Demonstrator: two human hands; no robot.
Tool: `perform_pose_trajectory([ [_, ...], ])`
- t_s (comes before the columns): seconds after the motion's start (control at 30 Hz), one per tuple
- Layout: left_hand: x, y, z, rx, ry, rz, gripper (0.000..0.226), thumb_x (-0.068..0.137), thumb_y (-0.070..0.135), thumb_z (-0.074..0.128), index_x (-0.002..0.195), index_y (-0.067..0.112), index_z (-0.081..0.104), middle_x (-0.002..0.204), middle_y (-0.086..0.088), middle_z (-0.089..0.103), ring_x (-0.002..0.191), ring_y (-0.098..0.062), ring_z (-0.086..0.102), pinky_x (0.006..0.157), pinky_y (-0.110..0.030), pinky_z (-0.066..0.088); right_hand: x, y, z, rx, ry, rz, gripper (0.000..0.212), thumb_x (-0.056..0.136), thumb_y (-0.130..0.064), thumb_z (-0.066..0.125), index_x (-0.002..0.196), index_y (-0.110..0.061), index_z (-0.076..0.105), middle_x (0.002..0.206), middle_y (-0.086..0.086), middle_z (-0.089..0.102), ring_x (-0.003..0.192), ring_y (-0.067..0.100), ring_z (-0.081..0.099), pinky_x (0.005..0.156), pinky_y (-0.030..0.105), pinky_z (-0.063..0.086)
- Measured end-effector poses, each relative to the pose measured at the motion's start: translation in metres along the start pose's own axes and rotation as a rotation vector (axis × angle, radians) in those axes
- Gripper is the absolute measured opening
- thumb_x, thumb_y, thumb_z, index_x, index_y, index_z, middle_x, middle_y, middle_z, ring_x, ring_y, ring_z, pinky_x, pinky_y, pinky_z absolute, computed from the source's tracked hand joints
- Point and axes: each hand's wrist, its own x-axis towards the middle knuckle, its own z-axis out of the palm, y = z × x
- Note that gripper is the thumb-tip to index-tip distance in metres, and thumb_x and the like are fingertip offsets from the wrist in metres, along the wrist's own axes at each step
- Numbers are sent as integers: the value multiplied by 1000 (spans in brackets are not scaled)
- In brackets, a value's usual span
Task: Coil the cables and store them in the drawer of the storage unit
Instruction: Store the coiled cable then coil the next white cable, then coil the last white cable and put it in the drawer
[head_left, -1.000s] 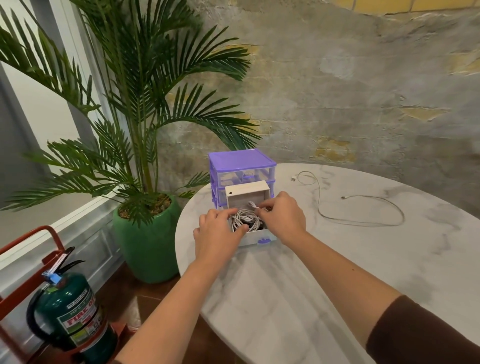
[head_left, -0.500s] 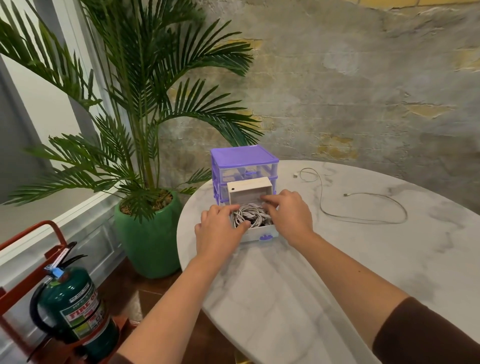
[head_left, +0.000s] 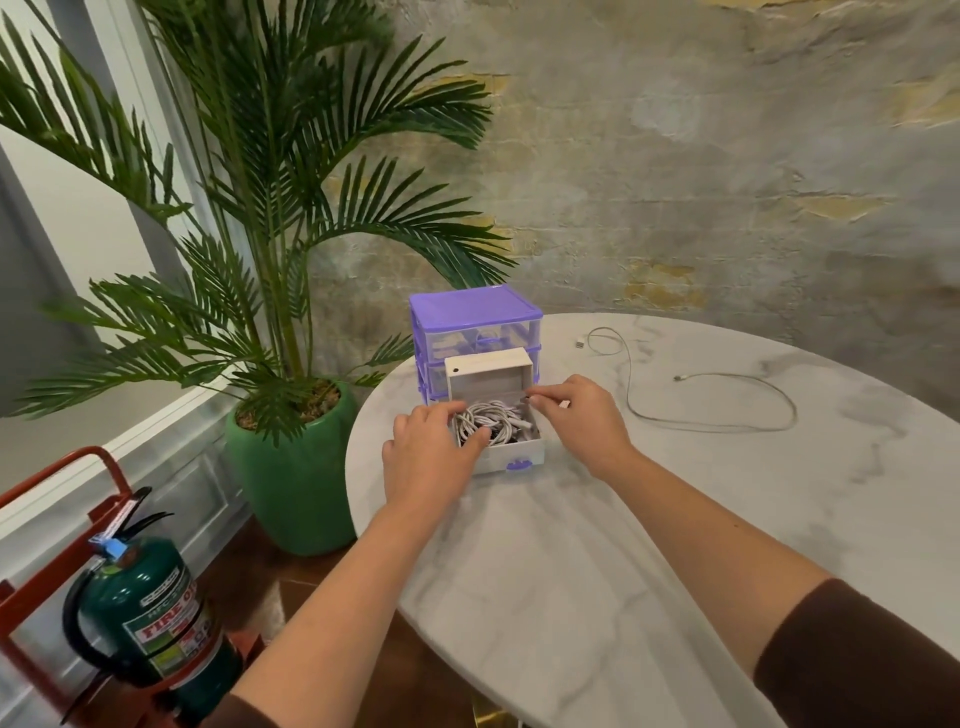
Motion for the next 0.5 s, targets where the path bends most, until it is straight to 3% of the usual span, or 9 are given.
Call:
perform_pose_trajectory([
  [0.1, -6, 13, 2, 28, 103, 42, 44, 89, 53, 55, 128, 32, 53, 125, 1, 48, 119, -21, 37, 94, -37, 37, -1, 18, -22, 69, 55, 63, 17, 90, -27, 65, 103, -24, 76, 89, -3, 61, 75, 8, 51, 74, 28, 43],
  [0.23, -9, 40, 11, -14, 183, 191, 31, 91, 43, 58, 117, 28, 62, 115, 1, 52, 111, -21, 42, 90, -32, 36, -2, 50, -57, 9, 110, 188, 12, 87, -31, 68, 88, -20, 73, 81, -5, 66, 72, 9, 57, 66, 29, 43],
  [0.33, -8, 68, 24, -106, 159, 342, 20, 94, 35, 56, 104, 24, 69, 103, 2, 59, 103, -21, 46, 86, -30, 37, 1, 72, -72, -119, 124, 241, 23, 94, -34, 57, 86, -16, 70, 85, 1, 69, 77, 18, 60, 65, 31, 44],
  [0.43, -10, 96, 41, -154, 62, 447, 21, 98, 33, 50, 102, 24, 69, 99, 2, 60, 101, -20, 49, 87, -33, 40, 6, 93, -77, -308, 73, 234, 26, 99, -28, 48, 111, -17, 69, 115, 7, 65, 104, 25, 56, 81, 36, 49],
  [0.5, -12, 113, 55, -149, 10, 498, 23, 99, 33, 47, 104, 25, 68, 99, 3, 62, 101, -20, 51, 87, -35, 43, 5, 104, -80, -475, -34, 219, 36, 100, -28, 44, 133, -20, 57, 131, 6, 56, 122, 28, 45, 96, 41, 44],
])
